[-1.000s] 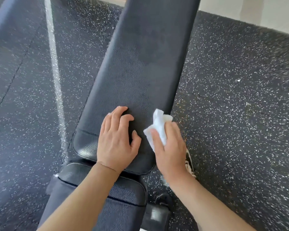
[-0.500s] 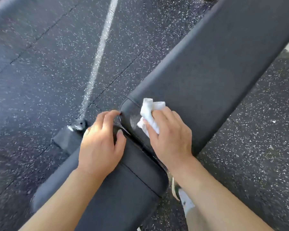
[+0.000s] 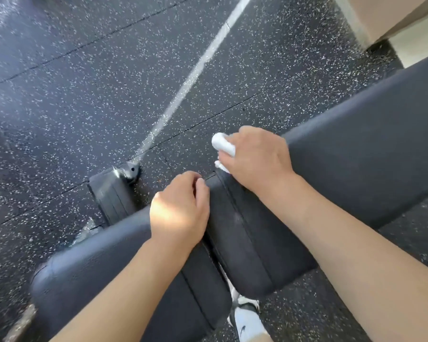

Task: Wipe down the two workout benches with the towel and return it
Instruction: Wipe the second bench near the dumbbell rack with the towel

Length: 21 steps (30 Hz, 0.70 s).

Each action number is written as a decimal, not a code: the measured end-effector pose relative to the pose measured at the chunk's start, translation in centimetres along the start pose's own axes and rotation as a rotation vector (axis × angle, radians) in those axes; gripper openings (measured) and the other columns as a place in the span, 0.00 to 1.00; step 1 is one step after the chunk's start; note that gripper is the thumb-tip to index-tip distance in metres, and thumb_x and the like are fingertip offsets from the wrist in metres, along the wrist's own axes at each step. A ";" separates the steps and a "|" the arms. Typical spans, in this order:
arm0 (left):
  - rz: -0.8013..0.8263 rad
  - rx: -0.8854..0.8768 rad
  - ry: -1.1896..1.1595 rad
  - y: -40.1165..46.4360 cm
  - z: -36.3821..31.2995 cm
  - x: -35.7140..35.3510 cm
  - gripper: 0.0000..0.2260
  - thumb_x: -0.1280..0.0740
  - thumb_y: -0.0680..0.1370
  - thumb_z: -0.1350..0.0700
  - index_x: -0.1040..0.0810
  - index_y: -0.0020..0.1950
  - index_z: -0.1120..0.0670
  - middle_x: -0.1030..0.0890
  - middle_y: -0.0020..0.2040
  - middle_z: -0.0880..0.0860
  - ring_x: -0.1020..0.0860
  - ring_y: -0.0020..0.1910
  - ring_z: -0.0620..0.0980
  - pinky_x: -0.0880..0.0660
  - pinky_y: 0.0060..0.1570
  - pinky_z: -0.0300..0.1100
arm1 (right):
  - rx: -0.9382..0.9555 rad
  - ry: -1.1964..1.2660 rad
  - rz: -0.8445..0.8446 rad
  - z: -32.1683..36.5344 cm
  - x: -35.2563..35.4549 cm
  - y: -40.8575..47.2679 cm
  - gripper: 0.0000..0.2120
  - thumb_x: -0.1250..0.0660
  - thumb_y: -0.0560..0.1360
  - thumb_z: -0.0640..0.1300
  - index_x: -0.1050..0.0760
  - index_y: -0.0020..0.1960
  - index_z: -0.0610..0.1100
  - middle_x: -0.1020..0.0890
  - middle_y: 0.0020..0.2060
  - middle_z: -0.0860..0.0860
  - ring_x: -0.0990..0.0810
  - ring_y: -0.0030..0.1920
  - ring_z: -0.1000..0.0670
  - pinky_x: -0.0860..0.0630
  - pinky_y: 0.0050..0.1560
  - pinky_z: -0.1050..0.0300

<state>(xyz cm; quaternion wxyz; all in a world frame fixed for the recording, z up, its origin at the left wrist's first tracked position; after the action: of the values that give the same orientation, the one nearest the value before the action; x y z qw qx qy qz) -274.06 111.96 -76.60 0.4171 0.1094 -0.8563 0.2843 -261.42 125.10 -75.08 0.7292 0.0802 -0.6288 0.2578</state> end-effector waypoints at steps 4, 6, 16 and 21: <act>0.038 0.061 0.012 2.1 -2.2 -2.2 0.17 0.49 0.85 0.48 0.29 0.40 0.49 0.24 0.39 0.47 0.26 0.41 0.54 0.36 0.39 0.49 | -0.283 -0.138 0.030 -10.8 2.2 3.8 0.12 0.36 0.72 0.53 0.24 0.38 0.46 0.31 0.30 0.54 0.28 0.37 0.42 0.41 0.31 0.57; -0.025 0.093 0.091 2.3 -2.2 -2.5 0.18 0.52 0.84 0.47 0.28 0.40 0.49 0.25 0.36 0.47 0.27 0.37 0.52 0.37 0.36 0.47 | -0.302 -0.136 0.105 -11.9 2.5 4.6 0.14 0.35 0.71 0.55 0.24 0.37 0.45 0.26 0.32 0.51 0.28 0.33 0.44 0.39 0.32 0.56; -0.125 0.141 0.150 1.9 -2.2 -2.2 0.17 0.52 0.79 0.47 0.31 0.36 0.50 0.29 0.31 0.45 0.26 0.34 0.55 0.38 0.34 0.47 | 0.221 0.132 0.397 3.2 -1.6 2.8 0.03 0.36 0.79 0.46 0.28 0.46 0.52 0.30 0.37 0.53 0.29 0.41 0.45 0.37 0.37 0.55; -0.157 0.098 0.112 1.8 -2.3 -2.2 0.18 0.49 0.78 0.48 0.19 0.47 0.46 0.19 0.39 0.44 0.23 0.39 0.51 0.36 0.37 0.44 | 0.147 0.064 0.255 -8.0 1.9 3.5 0.18 0.37 0.78 0.59 0.37 0.36 0.51 0.28 0.35 0.54 0.26 0.40 0.43 0.36 0.37 0.52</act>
<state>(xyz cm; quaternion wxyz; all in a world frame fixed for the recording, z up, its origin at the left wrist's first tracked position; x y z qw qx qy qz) -271.92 114.70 -77.88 0.4792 0.1803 -0.8057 0.2980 -255.96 132.09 -75.57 0.7022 0.0444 -0.5900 0.3961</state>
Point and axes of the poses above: each hand's wrist, its own y-axis towards the middle knuckle, its own x-axis out of the back of the hand, z = x × y, the point moved 6 cm from there along y, towards the middle knuckle
